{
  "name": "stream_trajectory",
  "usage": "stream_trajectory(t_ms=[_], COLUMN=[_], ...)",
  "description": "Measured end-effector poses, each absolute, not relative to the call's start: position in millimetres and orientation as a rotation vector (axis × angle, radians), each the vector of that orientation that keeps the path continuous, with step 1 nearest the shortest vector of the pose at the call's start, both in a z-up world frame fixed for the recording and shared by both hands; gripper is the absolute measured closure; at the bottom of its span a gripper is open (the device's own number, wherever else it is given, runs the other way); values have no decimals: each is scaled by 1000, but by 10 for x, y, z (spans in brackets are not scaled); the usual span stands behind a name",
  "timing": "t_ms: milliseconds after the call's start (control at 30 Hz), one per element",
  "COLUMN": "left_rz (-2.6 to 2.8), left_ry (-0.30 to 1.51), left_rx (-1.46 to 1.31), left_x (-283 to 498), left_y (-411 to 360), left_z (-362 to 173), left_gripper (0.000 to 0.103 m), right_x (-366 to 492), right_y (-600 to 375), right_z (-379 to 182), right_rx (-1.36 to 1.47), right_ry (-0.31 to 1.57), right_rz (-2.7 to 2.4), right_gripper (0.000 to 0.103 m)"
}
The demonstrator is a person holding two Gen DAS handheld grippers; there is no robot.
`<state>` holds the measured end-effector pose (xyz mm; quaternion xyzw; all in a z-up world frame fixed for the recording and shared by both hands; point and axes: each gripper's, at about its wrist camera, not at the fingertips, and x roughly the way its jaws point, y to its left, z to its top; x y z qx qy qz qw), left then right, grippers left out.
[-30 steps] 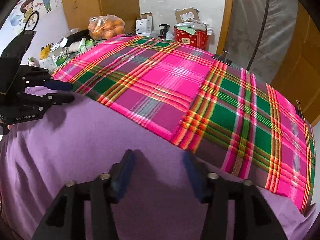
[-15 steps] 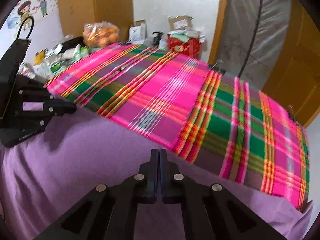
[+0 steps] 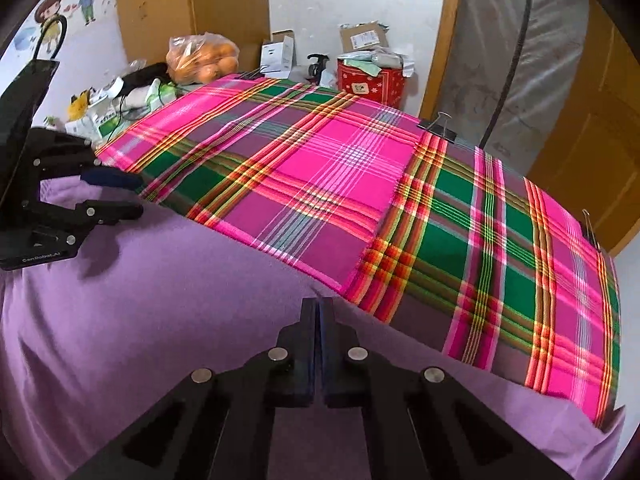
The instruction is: Fold clothes
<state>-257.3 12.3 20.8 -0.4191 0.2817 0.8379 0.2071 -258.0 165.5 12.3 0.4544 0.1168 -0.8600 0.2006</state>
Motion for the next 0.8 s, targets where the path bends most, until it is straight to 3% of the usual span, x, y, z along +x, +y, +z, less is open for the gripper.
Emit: stream_trajectory(t_ms=[100,167,333,367,467,533,567,600,633,700,733,800], left_rz=[2336,2328,2258,2253,2245,2255,2271,2302,2330,2384,2388,2388], left_ry=[733,696,569,538,485,482,490,512,515,515,504,478], left_rx=[-1174,-1178,-1184,-1189,-1206,-1212,-1211,-1204,-1199,-1190,-1192,-1199], left_x=[-2583,-2576,-2539,-2538,-2570,-2584,-2587,-2593,-2597,-2602,-2609,-2624], left_y=[92,72,12,-4,-36,-29,-17,3,9,16,15,12], left_z=[223,231,247,244,245,244,240,232,223,207,204,203], left_gripper=[74,74,74,74,74,72,64,50,45,44,44,44], right_x=[-2601,-2684,-2800,-2786,-2738,-2676,-2658,-2648,-2637,-2612,-2598,-2572], right_y=[1738,1809,1829,1813,1756,1673,1649,1638,1627,1601,1588,1560], right_z=[190,184,73,69,60,53,53,57,61,78,87,106], right_rx=[1229,1244,1285,1275,1247,1234,1235,1241,1247,1244,1241,1235], right_ry=[278,207,121,126,149,243,261,260,259,273,282,300], right_rz=[-2442,-2453,-2383,-2371,-2336,-2337,-2340,-2342,-2344,-2354,-2360,-2372], right_gripper=[92,70,64,57,49,49,51,53,57,73,93,94])
